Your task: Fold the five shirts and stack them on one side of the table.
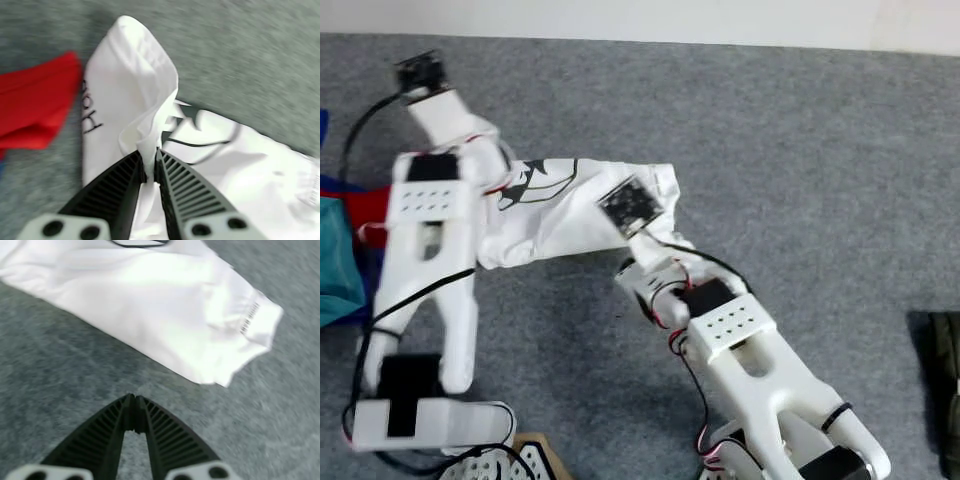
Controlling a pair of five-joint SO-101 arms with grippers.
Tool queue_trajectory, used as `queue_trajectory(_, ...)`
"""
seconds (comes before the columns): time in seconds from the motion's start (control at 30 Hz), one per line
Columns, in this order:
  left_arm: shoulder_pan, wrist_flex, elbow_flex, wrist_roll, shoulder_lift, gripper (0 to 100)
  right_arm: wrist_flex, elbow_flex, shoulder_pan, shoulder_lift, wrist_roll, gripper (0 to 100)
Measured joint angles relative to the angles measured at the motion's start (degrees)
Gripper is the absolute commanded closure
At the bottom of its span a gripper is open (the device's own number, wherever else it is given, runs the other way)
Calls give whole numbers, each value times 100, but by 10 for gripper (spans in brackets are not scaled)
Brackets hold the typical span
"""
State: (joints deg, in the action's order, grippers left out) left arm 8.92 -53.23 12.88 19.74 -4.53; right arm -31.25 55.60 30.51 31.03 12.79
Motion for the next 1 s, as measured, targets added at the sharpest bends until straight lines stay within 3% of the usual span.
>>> queue_trajectory(0.37,-1530,-1055,-1108,53,571,993,0,0,-527,0,-492,991)
queue_trajectory(0.9,-2813,-1064,-1073,53,633,990,0,0,-818,0,-589,991)
queue_trajectory(1.0,-2840,-756,-826,53,633,904,0,0,-835,0,-589,991)
